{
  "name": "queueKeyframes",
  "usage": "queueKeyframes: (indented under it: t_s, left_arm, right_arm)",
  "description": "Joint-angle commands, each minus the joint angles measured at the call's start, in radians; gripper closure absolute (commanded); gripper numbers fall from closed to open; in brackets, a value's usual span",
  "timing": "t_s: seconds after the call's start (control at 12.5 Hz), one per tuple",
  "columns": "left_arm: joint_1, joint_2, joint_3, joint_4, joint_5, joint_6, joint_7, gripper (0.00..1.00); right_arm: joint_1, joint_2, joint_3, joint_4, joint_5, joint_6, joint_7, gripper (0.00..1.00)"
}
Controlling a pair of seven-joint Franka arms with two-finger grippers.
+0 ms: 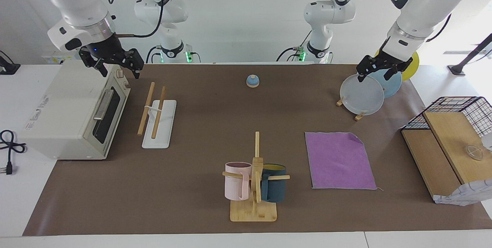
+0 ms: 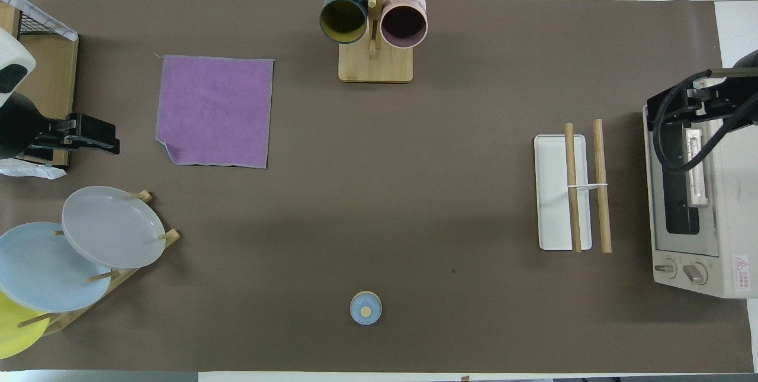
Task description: Fold towel and hang on rack
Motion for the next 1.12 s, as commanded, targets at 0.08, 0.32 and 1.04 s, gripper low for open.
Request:
queueKeyframes:
  t_s: [0.08,0.32,1.04]
  left_arm:
    - [0.001,-0.014,-0.001,-0.005,-0.010,-0.012,0.001,0.00]
    - [-0.004,-0.022,0.000,-0.023,-0.010,0.026,-0.011,0.00]
    - [0.045,0.145,0.006,-0.233,-0.011,0.423,-0.100,0.00]
  right_arm:
    - [-0.015,-0.014,0.009,-0.016,0.000,0.011,-0.021,0.00]
    - [-0.006,-0.014,0.009,-0.013,-0.001,0.012,-0.021,0.00]
    - [-0.009,-0.014,0.010,-0.014,0.000,0.014,-0.019,0.00]
